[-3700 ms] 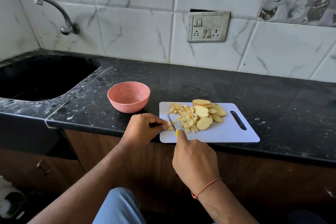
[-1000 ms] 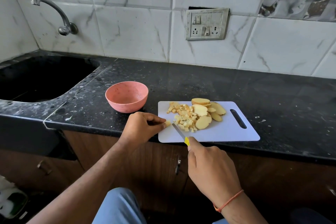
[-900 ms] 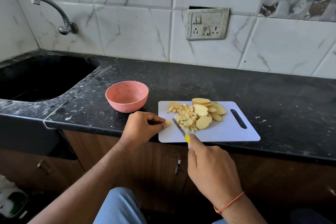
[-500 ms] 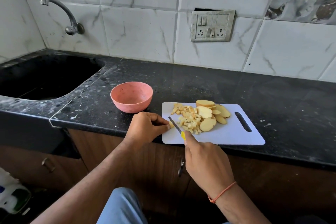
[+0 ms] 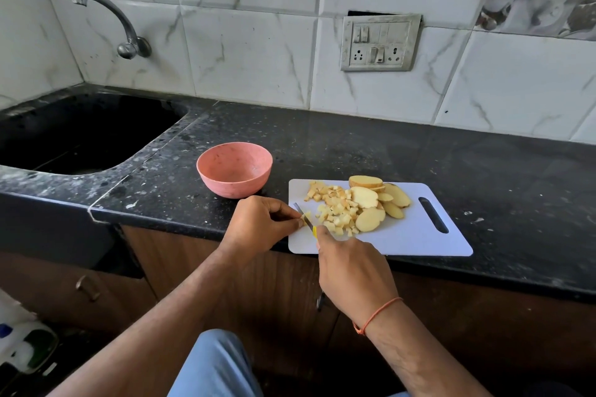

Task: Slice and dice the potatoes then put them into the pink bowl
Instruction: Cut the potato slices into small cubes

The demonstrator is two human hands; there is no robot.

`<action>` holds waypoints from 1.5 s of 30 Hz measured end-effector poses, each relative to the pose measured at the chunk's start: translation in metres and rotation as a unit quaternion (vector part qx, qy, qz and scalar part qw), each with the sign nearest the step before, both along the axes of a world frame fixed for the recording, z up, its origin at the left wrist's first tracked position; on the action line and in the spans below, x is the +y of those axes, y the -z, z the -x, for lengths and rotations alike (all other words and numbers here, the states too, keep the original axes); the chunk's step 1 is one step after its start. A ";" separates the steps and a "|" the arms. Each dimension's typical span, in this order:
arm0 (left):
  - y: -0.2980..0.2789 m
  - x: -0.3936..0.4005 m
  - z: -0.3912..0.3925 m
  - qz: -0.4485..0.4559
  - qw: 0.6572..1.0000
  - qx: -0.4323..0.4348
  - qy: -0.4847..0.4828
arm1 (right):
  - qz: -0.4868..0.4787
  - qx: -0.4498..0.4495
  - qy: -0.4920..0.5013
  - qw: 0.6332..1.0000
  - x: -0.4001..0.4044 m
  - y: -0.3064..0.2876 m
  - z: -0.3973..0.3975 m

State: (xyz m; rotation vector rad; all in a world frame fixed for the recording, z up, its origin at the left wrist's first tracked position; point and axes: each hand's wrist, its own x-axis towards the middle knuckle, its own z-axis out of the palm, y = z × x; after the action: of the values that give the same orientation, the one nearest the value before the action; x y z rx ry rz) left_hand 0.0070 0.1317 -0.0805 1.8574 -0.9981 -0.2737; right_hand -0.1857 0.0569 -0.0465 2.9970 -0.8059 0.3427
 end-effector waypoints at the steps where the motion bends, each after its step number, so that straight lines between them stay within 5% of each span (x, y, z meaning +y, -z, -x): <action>1: 0.001 0.000 0.001 -0.001 1.000 -0.002 -0.003 | 0.001 0.006 -0.001 1.000 0.001 0.000 0.002; 15: -0.001 0.001 0.002 -0.013 1.000 0.000 -0.010 | 0.047 0.051 -0.024 0.997 -0.016 0.014 0.064; 23: 0.001 0.001 0.001 -0.008 1.000 0.008 -0.001 | -0.072 -0.103 -0.016 0.992 -0.047 0.004 0.076; 31: -0.003 -0.003 0.001 -0.023 1.000 0.016 0.004 | -0.258 -0.284 0.066 0.921 -0.131 0.001 0.084; 35: -0.006 -0.011 -0.004 -0.043 0.999 0.000 0.008 | -0.422 -0.364 0.097 0.825 -0.153 0.008 0.087; 45: -0.034 -0.067 -0.006 -0.090 0.981 -0.160 0.057 | -0.463 -0.365 0.088 0.803 -0.157 0.009 0.089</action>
State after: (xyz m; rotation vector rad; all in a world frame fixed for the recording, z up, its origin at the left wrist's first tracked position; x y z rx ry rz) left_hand 0.0135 0.0645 -0.0462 2.0538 -1.3396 -0.1389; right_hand -0.2749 -0.1000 -0.0557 3.5395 -1.7174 1.5785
